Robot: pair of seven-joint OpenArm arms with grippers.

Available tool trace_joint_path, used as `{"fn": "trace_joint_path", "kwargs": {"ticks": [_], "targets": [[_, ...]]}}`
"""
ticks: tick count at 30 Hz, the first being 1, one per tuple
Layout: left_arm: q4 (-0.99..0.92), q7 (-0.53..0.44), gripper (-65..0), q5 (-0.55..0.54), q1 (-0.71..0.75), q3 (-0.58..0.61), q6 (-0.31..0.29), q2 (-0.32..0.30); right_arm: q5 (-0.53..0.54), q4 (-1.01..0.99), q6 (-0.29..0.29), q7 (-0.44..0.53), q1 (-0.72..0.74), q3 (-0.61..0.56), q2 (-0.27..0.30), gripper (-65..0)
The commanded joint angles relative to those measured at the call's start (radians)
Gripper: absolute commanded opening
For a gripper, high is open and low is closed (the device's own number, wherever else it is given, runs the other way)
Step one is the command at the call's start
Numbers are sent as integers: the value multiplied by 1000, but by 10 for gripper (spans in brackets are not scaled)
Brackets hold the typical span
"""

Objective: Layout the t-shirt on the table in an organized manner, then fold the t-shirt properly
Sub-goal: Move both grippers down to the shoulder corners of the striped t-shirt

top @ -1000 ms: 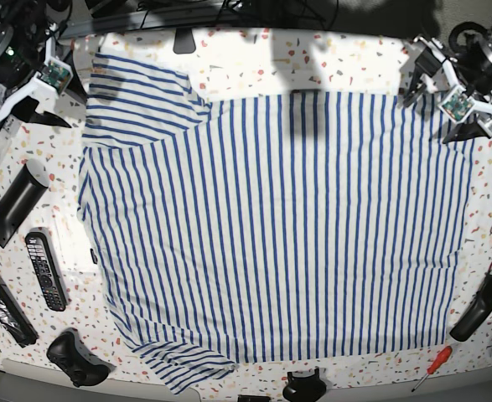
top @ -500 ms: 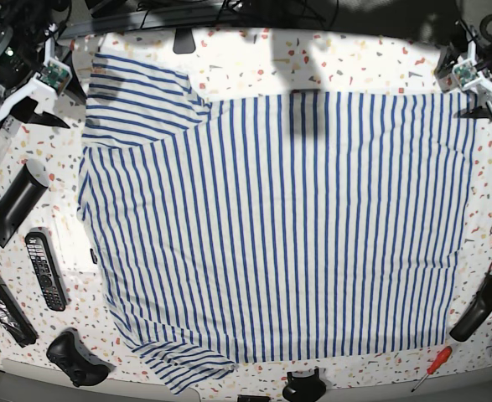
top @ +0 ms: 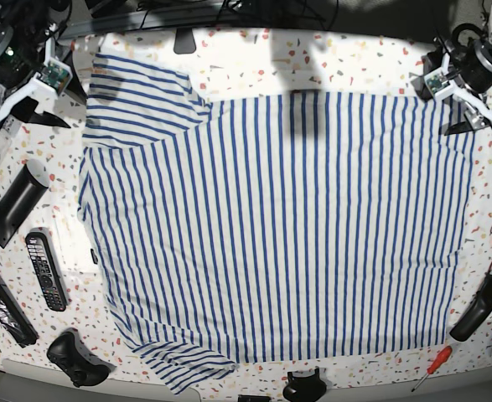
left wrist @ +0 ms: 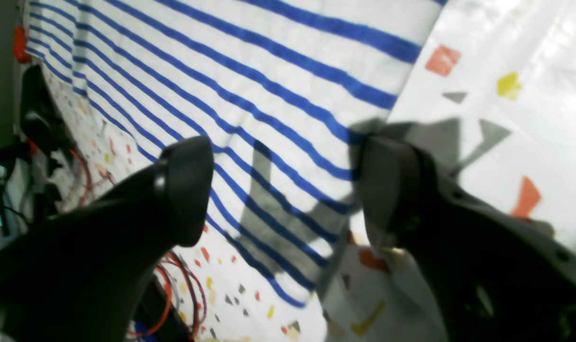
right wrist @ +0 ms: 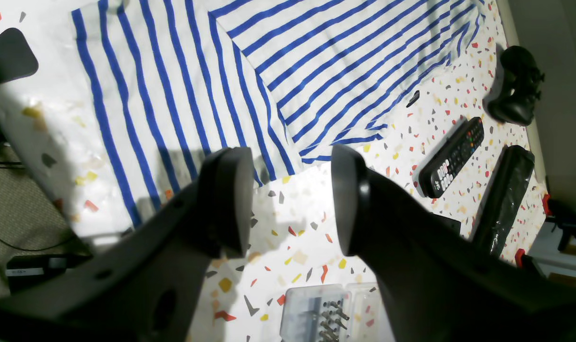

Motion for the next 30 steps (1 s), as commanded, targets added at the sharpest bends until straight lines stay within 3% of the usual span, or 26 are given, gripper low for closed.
{"fn": "trace_joint_path", "kwargs": {"ticks": [1,7,11,15,17,19,23,30], "targets": [[-31,56,-227,45,8,0,-11,-14,12,15,-10,15,-2,10,12,-386],[-188,78,-255,47,10,2,-11,-14,176,15,-10,16,-2,10,12,-386],[-200,78,-268,47,10,2,-10,-14,211,15,-10,15,-2,10,12,-386],[-165,91,-428,47,14,2,-10,-13,211,15,-10,15,-2,10,12,-386],[-135,97,-467,47,16,1,-10,-14,211,15,-10,14,-2,10,12,-386],[-108,96,-472,47,15,1,-8,-14,211,15,-10,14,-2,10,12,-386],[-80,98,-472,90,16,1,96,-14,211,15,-10,10,-2,10,12,-386],[-74,194,-472,140,34,1,102,-14,211,15,-10,7,-2,10,12,-386]]}}
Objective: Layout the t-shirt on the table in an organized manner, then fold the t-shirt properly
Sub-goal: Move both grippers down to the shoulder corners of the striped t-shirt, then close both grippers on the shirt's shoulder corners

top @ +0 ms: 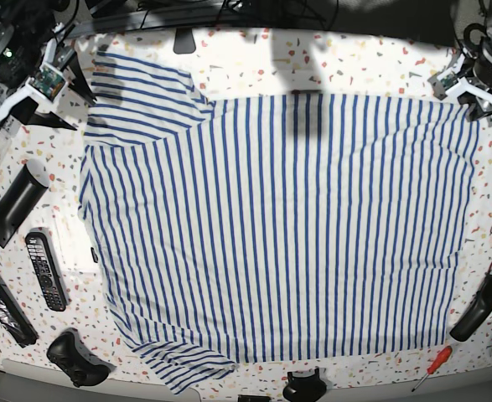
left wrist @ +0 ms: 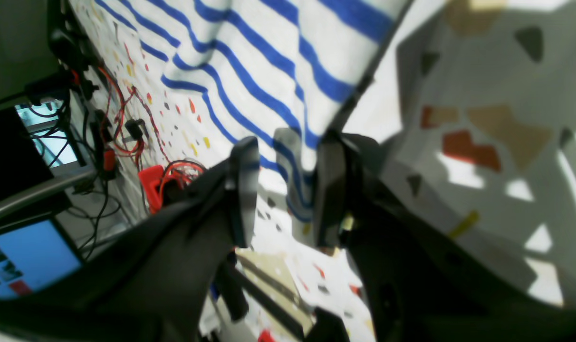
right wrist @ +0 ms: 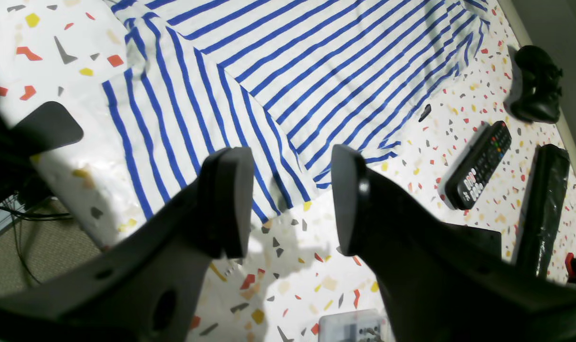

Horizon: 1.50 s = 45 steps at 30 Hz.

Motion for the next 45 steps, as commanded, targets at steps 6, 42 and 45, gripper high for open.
{"fn": "trace_joint_path", "kwargs": {"ticks": [6,42,45], "targets": [[0,-62,-469,-10,36,-3,-29,-8,18,15,-9,18,-2,10,12,-386],[0,-133,-650,-6,35,-3,-28,-6,-485,-205,-125,-52,1,-311,17,-293],[0,-133,-650,-6,35,-3,-28,-6,-485,-225,-163,-35,1,-311,17,-294]]}}
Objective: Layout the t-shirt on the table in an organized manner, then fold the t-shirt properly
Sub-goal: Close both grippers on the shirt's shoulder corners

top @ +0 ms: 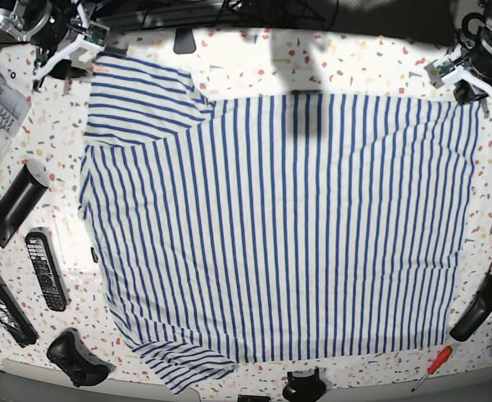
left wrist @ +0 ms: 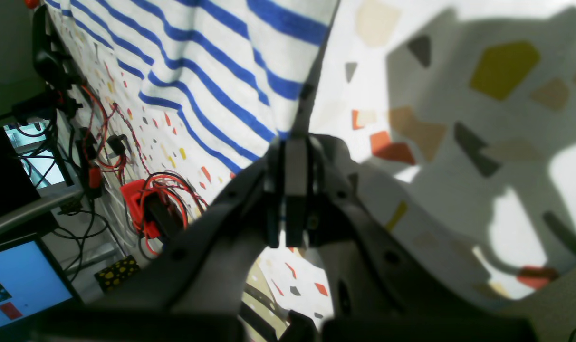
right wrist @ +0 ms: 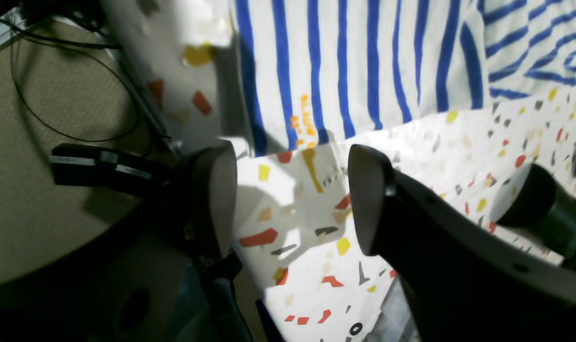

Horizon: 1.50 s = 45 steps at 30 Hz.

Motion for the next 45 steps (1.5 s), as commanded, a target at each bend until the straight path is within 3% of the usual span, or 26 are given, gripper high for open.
{"fn": "trace_joint_path", "kwargs": {"ticks": [1,6,15,22,33,38,44,45], "targets": [[5,-3,-650,-2,10,0,-20,-11,3,9,-12,27,-5,8,14,-294],[5,-3,-650,-2,10,0,-20,-11,3,8,-9,89,-5,8,14,-294],[5,-3,-650,-2,10,0,-20,-11,2,-13,-8,111,56,2,14,-295],[5,-2,-650,-2,11,0,-20,-11,2,-16,142,119,72,2,14,-295],[5,-2,-650,-2,10,0,-20,-11,-47,-77,133,185,117,-11,14,-296],[5,-2,-650,-2,10,0,-19,-11,-95,-80,128,162,134,-58,14,-480],[5,-2,-650,-2,10,0,-19,-11,-95,-80,119,160,139,-128,14,-650],[5,-2,-650,-2,10,0,-19,-11,-94,-80,120,160,139,-134,14,-650]]}}
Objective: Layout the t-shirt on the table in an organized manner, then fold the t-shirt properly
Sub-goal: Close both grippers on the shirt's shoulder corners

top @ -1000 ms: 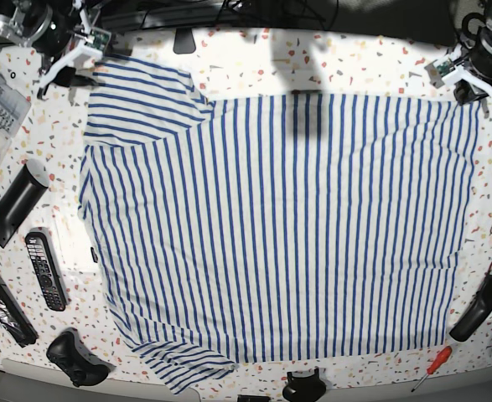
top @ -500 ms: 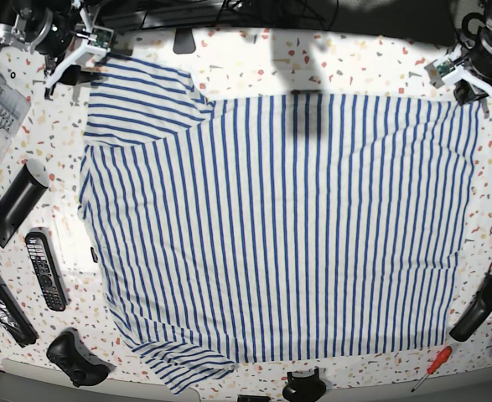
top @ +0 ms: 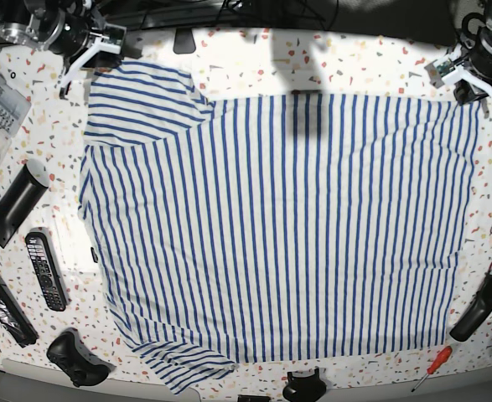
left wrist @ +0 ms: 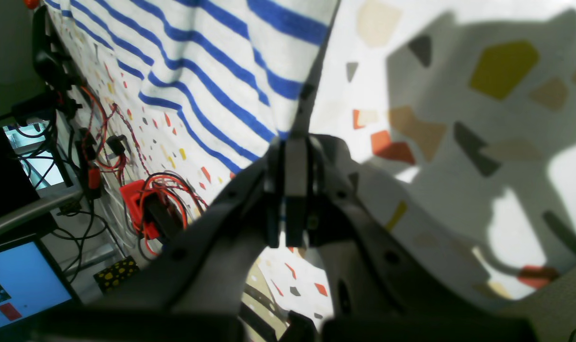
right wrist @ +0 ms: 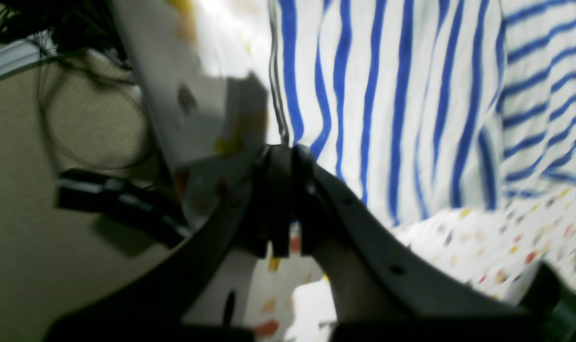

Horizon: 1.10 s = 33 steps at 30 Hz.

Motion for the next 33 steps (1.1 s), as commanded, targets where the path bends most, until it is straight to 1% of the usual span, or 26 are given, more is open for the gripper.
{"fn": "trace_joint_path", "kwargs": {"ticks": [1,6,9,12,13,15,17,18,19,24,25,28,30,31,33], "targets": [[5,-1,-650,-2,10,0,-19,-11,1,6,0,-2,0,3,13,-650],[5,-1,-650,-2,10,0,-19,-11,18,6,-4,-3,-1,3,12,-650],[5,-1,-650,-2,10,0,-18,-11,102,11,-11,-6,0,3,13,-650],[5,0,-650,-2,10,0,-18,-11,192,30,-48,-23,2,3,13,-650],[5,0,-650,-2,10,0,-18,-11,223,39,-56,-49,6,3,12,-650],[5,0,-650,-2,10,0,-17,-11,311,59,-76,-153,21,3,12,-650],[5,0,-650,-2,10,0,-17,-11,402,74,-144,-250,42,3,12,-650],[5,0,-650,-2,10,0,-17,-11,434,78,-174,-275,56,3,13,-650],[5,0,-650,-2,10,0,-17,-11,459,79,-189,-282,72,3,13,-650],[17,12,-650,-1,8,0,-12,-12,563,79,-188,-310,148,3,12,-650],[28,20,-650,-1,8,0,6,-11,579,79,-188,-326,164,3,12,-650],[77,53,-650,-1,8,0,92,-11,625,79,-188,-368,216,3,12,-650],[116,55,-650,-2,7,0,146,-12,653,79,-188,-384,251,3,12,-650],[136,55,-650,-2,5,0,164,-11,667,79,-188,-389,269,3,12,-650],[161,55,-650,-2,-11,0,166,-11,700,79,-188,-412,304,3,12,-650]]}}
